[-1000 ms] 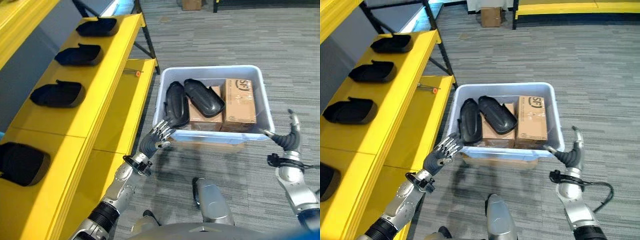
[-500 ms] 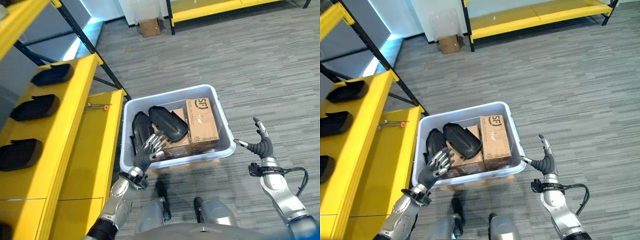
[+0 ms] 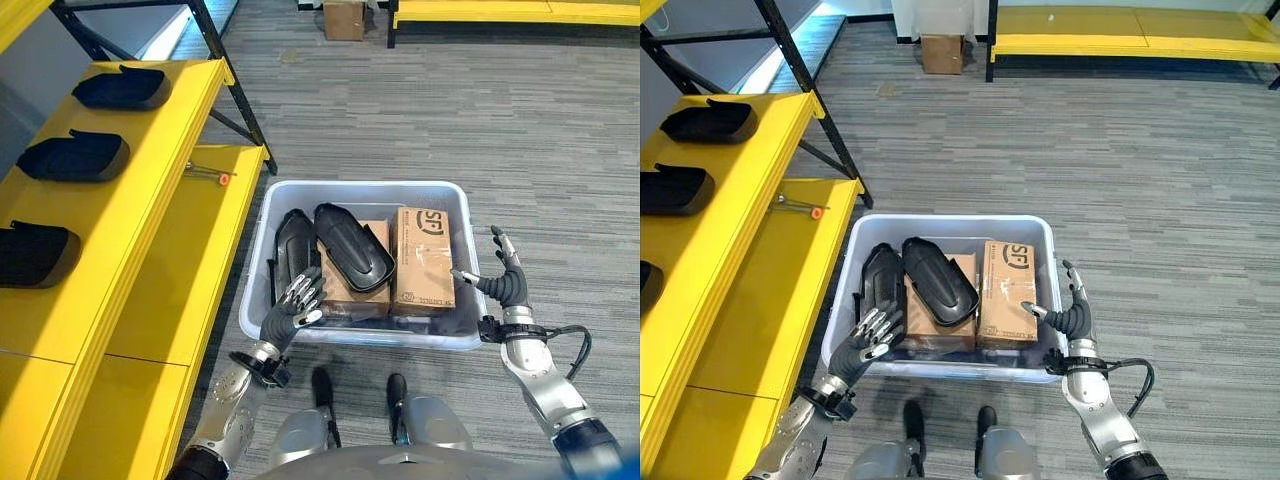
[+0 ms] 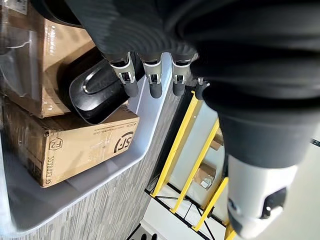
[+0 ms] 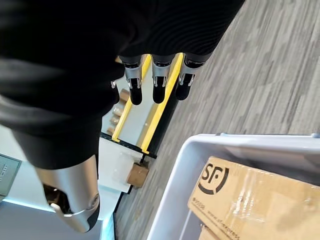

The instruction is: Move parts from the plastic box to the shelf.

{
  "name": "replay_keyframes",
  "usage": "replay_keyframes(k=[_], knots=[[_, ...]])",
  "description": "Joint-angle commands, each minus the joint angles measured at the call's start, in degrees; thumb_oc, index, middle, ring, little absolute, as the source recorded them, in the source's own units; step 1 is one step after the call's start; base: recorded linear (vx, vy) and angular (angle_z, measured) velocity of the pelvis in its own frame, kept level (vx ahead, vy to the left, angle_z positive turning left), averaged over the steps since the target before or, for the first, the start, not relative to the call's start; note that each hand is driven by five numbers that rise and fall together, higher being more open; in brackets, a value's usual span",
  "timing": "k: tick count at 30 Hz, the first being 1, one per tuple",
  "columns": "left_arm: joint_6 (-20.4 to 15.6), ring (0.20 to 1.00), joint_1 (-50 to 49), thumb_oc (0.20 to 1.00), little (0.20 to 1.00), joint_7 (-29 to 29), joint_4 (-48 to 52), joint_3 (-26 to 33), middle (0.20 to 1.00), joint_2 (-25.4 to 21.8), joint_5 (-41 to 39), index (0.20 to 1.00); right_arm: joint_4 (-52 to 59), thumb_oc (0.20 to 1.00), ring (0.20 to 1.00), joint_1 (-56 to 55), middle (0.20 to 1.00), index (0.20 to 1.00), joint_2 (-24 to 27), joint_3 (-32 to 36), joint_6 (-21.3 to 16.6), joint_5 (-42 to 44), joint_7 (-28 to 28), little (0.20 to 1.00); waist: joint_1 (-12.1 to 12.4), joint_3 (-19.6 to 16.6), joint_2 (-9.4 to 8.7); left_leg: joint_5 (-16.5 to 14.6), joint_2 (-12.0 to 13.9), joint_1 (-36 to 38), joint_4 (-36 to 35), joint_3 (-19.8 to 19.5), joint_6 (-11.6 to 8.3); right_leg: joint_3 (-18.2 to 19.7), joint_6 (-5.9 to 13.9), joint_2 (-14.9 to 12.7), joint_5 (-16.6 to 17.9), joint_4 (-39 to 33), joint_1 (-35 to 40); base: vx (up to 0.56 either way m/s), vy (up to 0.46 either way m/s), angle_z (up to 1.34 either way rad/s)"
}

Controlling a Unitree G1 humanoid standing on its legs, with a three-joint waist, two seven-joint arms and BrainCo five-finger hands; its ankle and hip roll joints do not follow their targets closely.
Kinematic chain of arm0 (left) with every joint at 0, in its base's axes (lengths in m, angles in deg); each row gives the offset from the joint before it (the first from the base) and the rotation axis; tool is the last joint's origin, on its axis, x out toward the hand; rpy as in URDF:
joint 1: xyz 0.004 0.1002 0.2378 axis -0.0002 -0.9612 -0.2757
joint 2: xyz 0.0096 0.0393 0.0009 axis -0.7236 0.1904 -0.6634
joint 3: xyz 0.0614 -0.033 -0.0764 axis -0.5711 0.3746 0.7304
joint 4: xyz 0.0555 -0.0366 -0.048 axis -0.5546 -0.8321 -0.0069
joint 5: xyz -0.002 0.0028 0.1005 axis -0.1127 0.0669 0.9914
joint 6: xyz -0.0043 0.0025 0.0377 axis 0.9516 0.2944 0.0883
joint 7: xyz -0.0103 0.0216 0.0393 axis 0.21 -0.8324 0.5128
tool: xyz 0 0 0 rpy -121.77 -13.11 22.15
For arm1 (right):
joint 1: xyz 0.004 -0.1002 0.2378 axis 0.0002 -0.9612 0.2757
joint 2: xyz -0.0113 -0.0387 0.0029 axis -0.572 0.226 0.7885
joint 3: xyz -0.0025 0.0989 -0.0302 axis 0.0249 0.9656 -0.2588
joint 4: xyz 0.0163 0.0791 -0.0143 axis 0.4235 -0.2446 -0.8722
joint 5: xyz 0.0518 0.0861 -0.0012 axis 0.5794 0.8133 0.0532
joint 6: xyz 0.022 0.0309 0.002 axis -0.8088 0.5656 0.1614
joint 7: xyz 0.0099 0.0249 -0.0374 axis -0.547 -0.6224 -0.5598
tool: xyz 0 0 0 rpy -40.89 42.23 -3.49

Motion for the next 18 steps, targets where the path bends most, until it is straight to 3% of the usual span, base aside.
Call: replay_keyframes(k=[1, 9, 11, 13, 14, 16, 18], knots=[[-2.7, 1.000, -0.1, 1.000, 1.000, 0.0, 1.7, 1.1, 1.000, -0.6, 0.4, 1.000, 1.9, 1.000, 1.000, 0.9, 1.000, 1.000, -0.1, 0.2, -2.8, 0.2, 1.1, 1.000, 0.3, -1.6, -2.40, -4.2, -1.6, -1.0, 2.3, 1.1, 0.60, -0.4, 2.05, -2.2, 4.1, -4.5, 2.5, 0.07, 0.089, -0.04], [-1.7, 1.000, -0.5, 1.000, 1.000, 1.9, 1.2, 2.0, 1.000, -1.2, 1.3, 1.000, 1.5, 1.000, 1.000, 4.8, 1.000, 1.000, -0.7, -0.7, -1.9, -1.2, 0.1, 1.000, 2.3, -1.0, -2.77, -6.2, -2.3, -0.5, 3.8, 3.1, 2.54, -4.0, 2.61, -3.5, 1.8, 1.0, 1.4, 0.05, 0.156, -0.13], [-0.5, 1.000, -0.1, 1.000, 1.000, 2.1, 1.1, 1.9, 1.000, -1.9, 2.4, 1.000, 1.7, 1.000, 1.000, 5.5, 1.000, 1.000, -2.2, -1.1, -2.1, -0.2, 0.3, 1.000, 2.8, -0.3, -3.28, -6.9, -2.6, 0.9, 1.8, 5.1, 4.71, -6.1, 6.41, -5.3, 5.4, 14.4, -4.6, 0.00, 0.216, -0.46], [-0.8, 1.000, -0.2, 1.000, 1.000, 1.6, 1.1, 1.5, 1.000, -2.0, 3.1, 1.000, 2.0, 1.000, 1.000, 5.6, 1.000, 1.000, -2.4, -1.2, -2.0, -0.2, -0.3, 1.000, 2.8, -0.1, -3.27, -6.9, -2.4, 1.4, 1.3, 5.6, 4.74, -6.3, 6.91, -5.7, 5.8, 15.9, -5.6, 0.01, 0.030, -0.64], [-1.1, 1.000, -0.3, 1.000, 1.000, 0.9, 1.2, 1.2, 1.000, -2.1, 3.4, 1.000, 2.1, 1.000, 1.000, 5.8, 1.000, 1.000, -2.6, -1.4, -1.7, 0.0, -0.7, 1.000, 2.8, 0.2, -3.43, -7.1, -2.6, 1.9, 1.2, 6.0, 4.71, -6.5, 7.22, -6.4, 6.1, 15.1, -5.7, 0.01, -0.068, -0.52], [-1.6, 1.000, 0.2, 1.000, 1.000, -1.4, 1.2, 1.0, 1.000, -2.5, 1.4, 1.000, 1.5, 1.000, 1.000, 6.7, 1.000, 1.000, -3.1, -2.6, -0.9, 0.5, -1.8, 1.000, 2.3, 0.6, -3.96, -7.7, -2.1, 3.0, 0.5, 7.6, 3.47, -7.5, 7.74, -7.6, 8.9, 0.3, -4.7, 0.00, -0.223, -0.37], [-2.8, 1.000, -0.4, 1.000, 1.000, -1.6, 1.5, 1.0, 1.000, -2.2, 1.0, 1.000, 0.7, 1.000, 1.000, 5.9, 1.000, 1.000, -3.2, -2.5, 0.4, 1.4, -2.3, 1.000, 2.1, -0.2, -3.83, -7.3, -1.9, 3.0, 0.1, 7.6, 2.68, -6.6, 7.34, -7.0, 10.0, -5.5, -2.4, 0.10, -0.262, -0.34]])
